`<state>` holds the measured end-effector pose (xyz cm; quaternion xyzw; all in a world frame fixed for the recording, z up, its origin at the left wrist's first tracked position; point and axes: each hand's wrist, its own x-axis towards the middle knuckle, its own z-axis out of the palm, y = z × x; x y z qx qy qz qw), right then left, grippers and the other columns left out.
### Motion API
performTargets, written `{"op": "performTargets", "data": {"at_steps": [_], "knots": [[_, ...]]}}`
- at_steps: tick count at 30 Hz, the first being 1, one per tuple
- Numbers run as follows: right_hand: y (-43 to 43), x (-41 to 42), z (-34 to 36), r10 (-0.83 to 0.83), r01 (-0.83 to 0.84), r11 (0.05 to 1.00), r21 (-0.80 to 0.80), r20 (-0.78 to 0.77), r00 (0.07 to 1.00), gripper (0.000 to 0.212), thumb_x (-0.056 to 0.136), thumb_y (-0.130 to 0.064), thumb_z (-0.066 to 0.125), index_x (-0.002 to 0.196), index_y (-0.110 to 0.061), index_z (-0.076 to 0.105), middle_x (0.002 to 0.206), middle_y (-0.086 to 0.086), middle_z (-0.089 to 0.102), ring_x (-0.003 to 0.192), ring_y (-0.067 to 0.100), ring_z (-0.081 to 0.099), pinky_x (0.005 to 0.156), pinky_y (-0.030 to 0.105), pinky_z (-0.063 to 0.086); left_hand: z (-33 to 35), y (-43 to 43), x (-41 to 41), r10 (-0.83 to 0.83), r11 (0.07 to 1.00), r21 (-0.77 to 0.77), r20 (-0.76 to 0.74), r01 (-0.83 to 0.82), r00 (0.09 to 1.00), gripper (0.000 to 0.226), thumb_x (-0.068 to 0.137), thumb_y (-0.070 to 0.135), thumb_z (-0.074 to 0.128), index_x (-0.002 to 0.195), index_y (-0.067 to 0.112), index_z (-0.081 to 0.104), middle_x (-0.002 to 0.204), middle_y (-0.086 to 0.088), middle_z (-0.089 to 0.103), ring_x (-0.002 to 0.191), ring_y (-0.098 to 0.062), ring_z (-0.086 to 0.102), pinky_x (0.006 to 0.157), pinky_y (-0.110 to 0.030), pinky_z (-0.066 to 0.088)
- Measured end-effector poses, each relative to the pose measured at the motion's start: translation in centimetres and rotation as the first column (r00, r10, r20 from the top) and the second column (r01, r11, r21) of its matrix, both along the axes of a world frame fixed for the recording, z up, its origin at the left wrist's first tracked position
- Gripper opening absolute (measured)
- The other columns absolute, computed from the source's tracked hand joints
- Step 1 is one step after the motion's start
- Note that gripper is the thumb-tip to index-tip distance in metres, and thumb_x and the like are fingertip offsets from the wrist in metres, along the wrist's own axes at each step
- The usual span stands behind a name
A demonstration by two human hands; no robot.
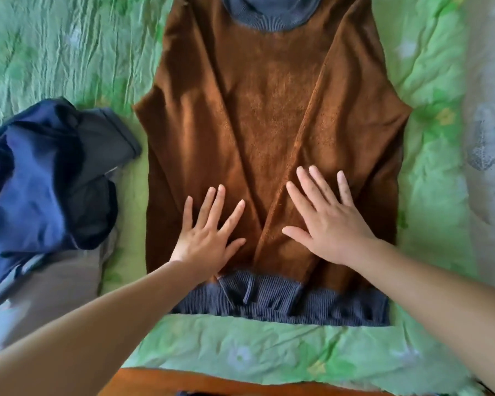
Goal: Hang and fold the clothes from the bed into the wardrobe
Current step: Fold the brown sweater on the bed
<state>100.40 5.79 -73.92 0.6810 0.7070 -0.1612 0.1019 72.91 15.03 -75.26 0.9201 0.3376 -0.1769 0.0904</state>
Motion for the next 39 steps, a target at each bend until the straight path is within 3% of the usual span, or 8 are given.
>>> {"op": "performTargets", "data": {"at_steps": [12,18,21,24,30,33,36,39], "knots": [[-11.8,-5.9,0.4,0.279,-0.284,0.953,-0.105,-0.062,0.958,0.104,0.077,-0.084,0.047,0.161,-0.034,0.011,0.169,0.014,-0.003,0.155,0.04,-0.002,0.111,0.079,0.007,0.6,-7.1,-7.7,-0.338,0.938,-0.091,-0.021,0.335,0.941,0.101,0.084,0.082,0.043,0.161,0.03,0.006,0.168,-0.018,-0.002,0.155,-0.037,0.002,0.117,-0.07,0.009],[-12.3,-4.6,1.9,0.236,-0.239,0.966,-0.097,-0.043,0.971,0.097,0.073,-0.01,0.077,0.156,-0.032,0.031,0.165,0.016,0.02,0.152,0.037,0.018,0.104,0.071,0.034,1.9,-5.3,-8.2,-0.357,0.931,-0.07,0.015,0.357,0.934,0.09,0.077,0.02,0.073,0.156,0.03,0.032,0.164,-0.015,0.026,0.149,-0.035,0.03,0.11,-0.064,0.034],[-11.8,-4.9,2.1,0.268,-0.267,0.962,-0.053,-0.002,0.964,0.089,0.066,-0.001,0.078,0.146,-0.023,0.046,0.141,0.022,0.041,0.126,0.042,0.045,0.083,0.056,0.048,2.7,-4.5,-7.3,-0.376,0.925,-0.025,0.078,0.378,0.924,0.076,0.072,0.008,0.071,0.143,0.026,0.053,0.144,-0.014,0.052,0.121,-0.037,0.057,0.081,-0.05,0.053],[-9.7,-4.5,3.2,0.251,-0.25,0.968,0.022,-0.039,0.967,0.051,0.072,0.0,0.069,0.119,-0.02,0.065,0.101,0.01,0.055,0.083,0.03,0.053,0.056,0.039,0.047,4.3,-2.1,-5.5,-0.337,0.924,-0.115,0.207,0.365,0.918,0.06,0.076,-0.001,0.044,0.125,0.023,0.07,0.118,-0.005,0.067,0.094,-0.03,0.065,0.061,-0.038,0.055],[0.0,0.0,8.6,-0.124,0.036,0.965,-0.258,-0.335,0.934,0.038,0.085,-0.008,0.053,0.112,-0.034,0.064,0.1,-0.006,0.059,0.096,0.024,0.063,0.08,0.039,0.052,9.2,7.4,0.1,-0.073,0.852,-0.499,0.189,0.159,0.979,0.044,0.081,-0.009,0.058,0.112,0.019,0.075,0.112,0.003,0.067,0.107,-0.019,0.06,0.092,-0.016,0.038],[8.7,5.1,11.5,-0.255,0.226,0.962,-0.156,-0.198,0.947,0.047,0.088,-0.01,0.052,0.13,-0.029,0.061,0.122,0.01,0.067,0.112,0.032,0.063,0.087,0.035,0.05,12.1,15.9,4.7,-0.044,0.958,-0.274,0.149,0.084,0.988,0.045,0.084,-0.002,0.051,0.12,0.019,0.067,0.115,-0.005,0.065,0.111,-0.03,0.061,0.094,-0.041,0.05],[16.0,9.7,13.2,-0.3,0.292,0.954,0.074,0.157,0.941,0.044,0.091,-0.021,0.056,0.135,-0.024,0.048,0.129,0.016,0.055,0.12,0.04,0.053,0.093,0.049,0.045,13.6,23.0,8.2,0.014,0.984,0.177,-0.051,-0.005,0.999,0.076,0.086,0.015,0.065,0.15,0.037,0.032,0.143,-0.012,0.047,0.128,-0.04,0.047,0.099,-0.057,0.044],[18.8,11.0,12.9,-0.532,0.471,0.833,0.291,0.185,0.826,0.045,0.088,-0.023,0.06,0.131,-0.014,0.052,0.13,0.021,0.05,0.122,0.045,0.046,0.097,0.058,0.041,12.8,24.0,9.8,0.125,0.955,0.28,-0.085,-0.096,0.988,0.082,0.088,0.026,0.067,0.153,0.036,0.019,0.157,-0.017,0.027,0.142,-0.043,0.029,0.108,-0.064,0.032]]}}
